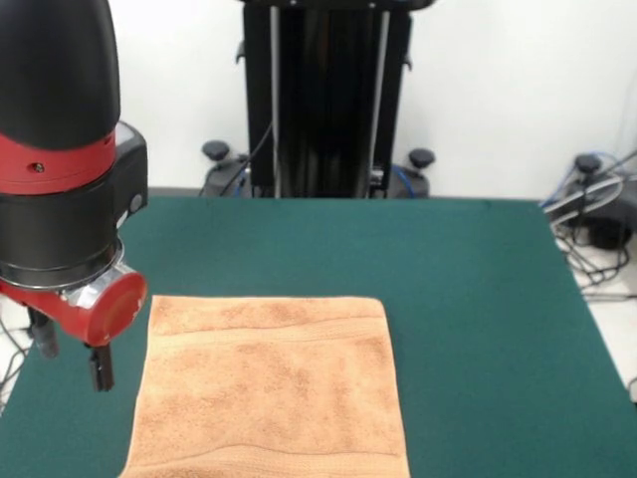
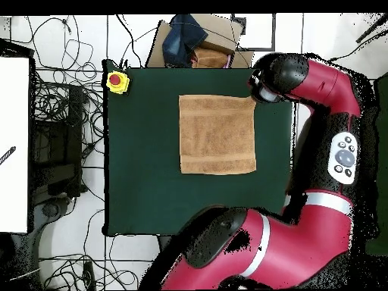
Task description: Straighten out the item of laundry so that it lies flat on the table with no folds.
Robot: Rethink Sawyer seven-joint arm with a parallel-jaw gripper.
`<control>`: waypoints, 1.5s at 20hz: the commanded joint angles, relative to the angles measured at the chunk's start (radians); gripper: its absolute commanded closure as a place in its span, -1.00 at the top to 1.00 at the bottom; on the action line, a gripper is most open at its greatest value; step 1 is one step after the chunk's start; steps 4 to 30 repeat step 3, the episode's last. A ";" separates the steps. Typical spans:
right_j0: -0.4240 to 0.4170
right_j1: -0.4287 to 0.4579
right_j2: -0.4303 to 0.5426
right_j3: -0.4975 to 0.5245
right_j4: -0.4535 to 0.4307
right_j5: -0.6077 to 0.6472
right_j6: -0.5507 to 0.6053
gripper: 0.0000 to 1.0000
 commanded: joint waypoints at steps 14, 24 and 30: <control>0.014 0.026 0.070 0.180 -0.065 -0.080 -0.177 1.00; 0.014 0.026 0.070 0.180 -0.065 -0.080 -0.177 1.00; 0.014 0.026 0.070 0.180 -0.065 -0.080 -0.177 1.00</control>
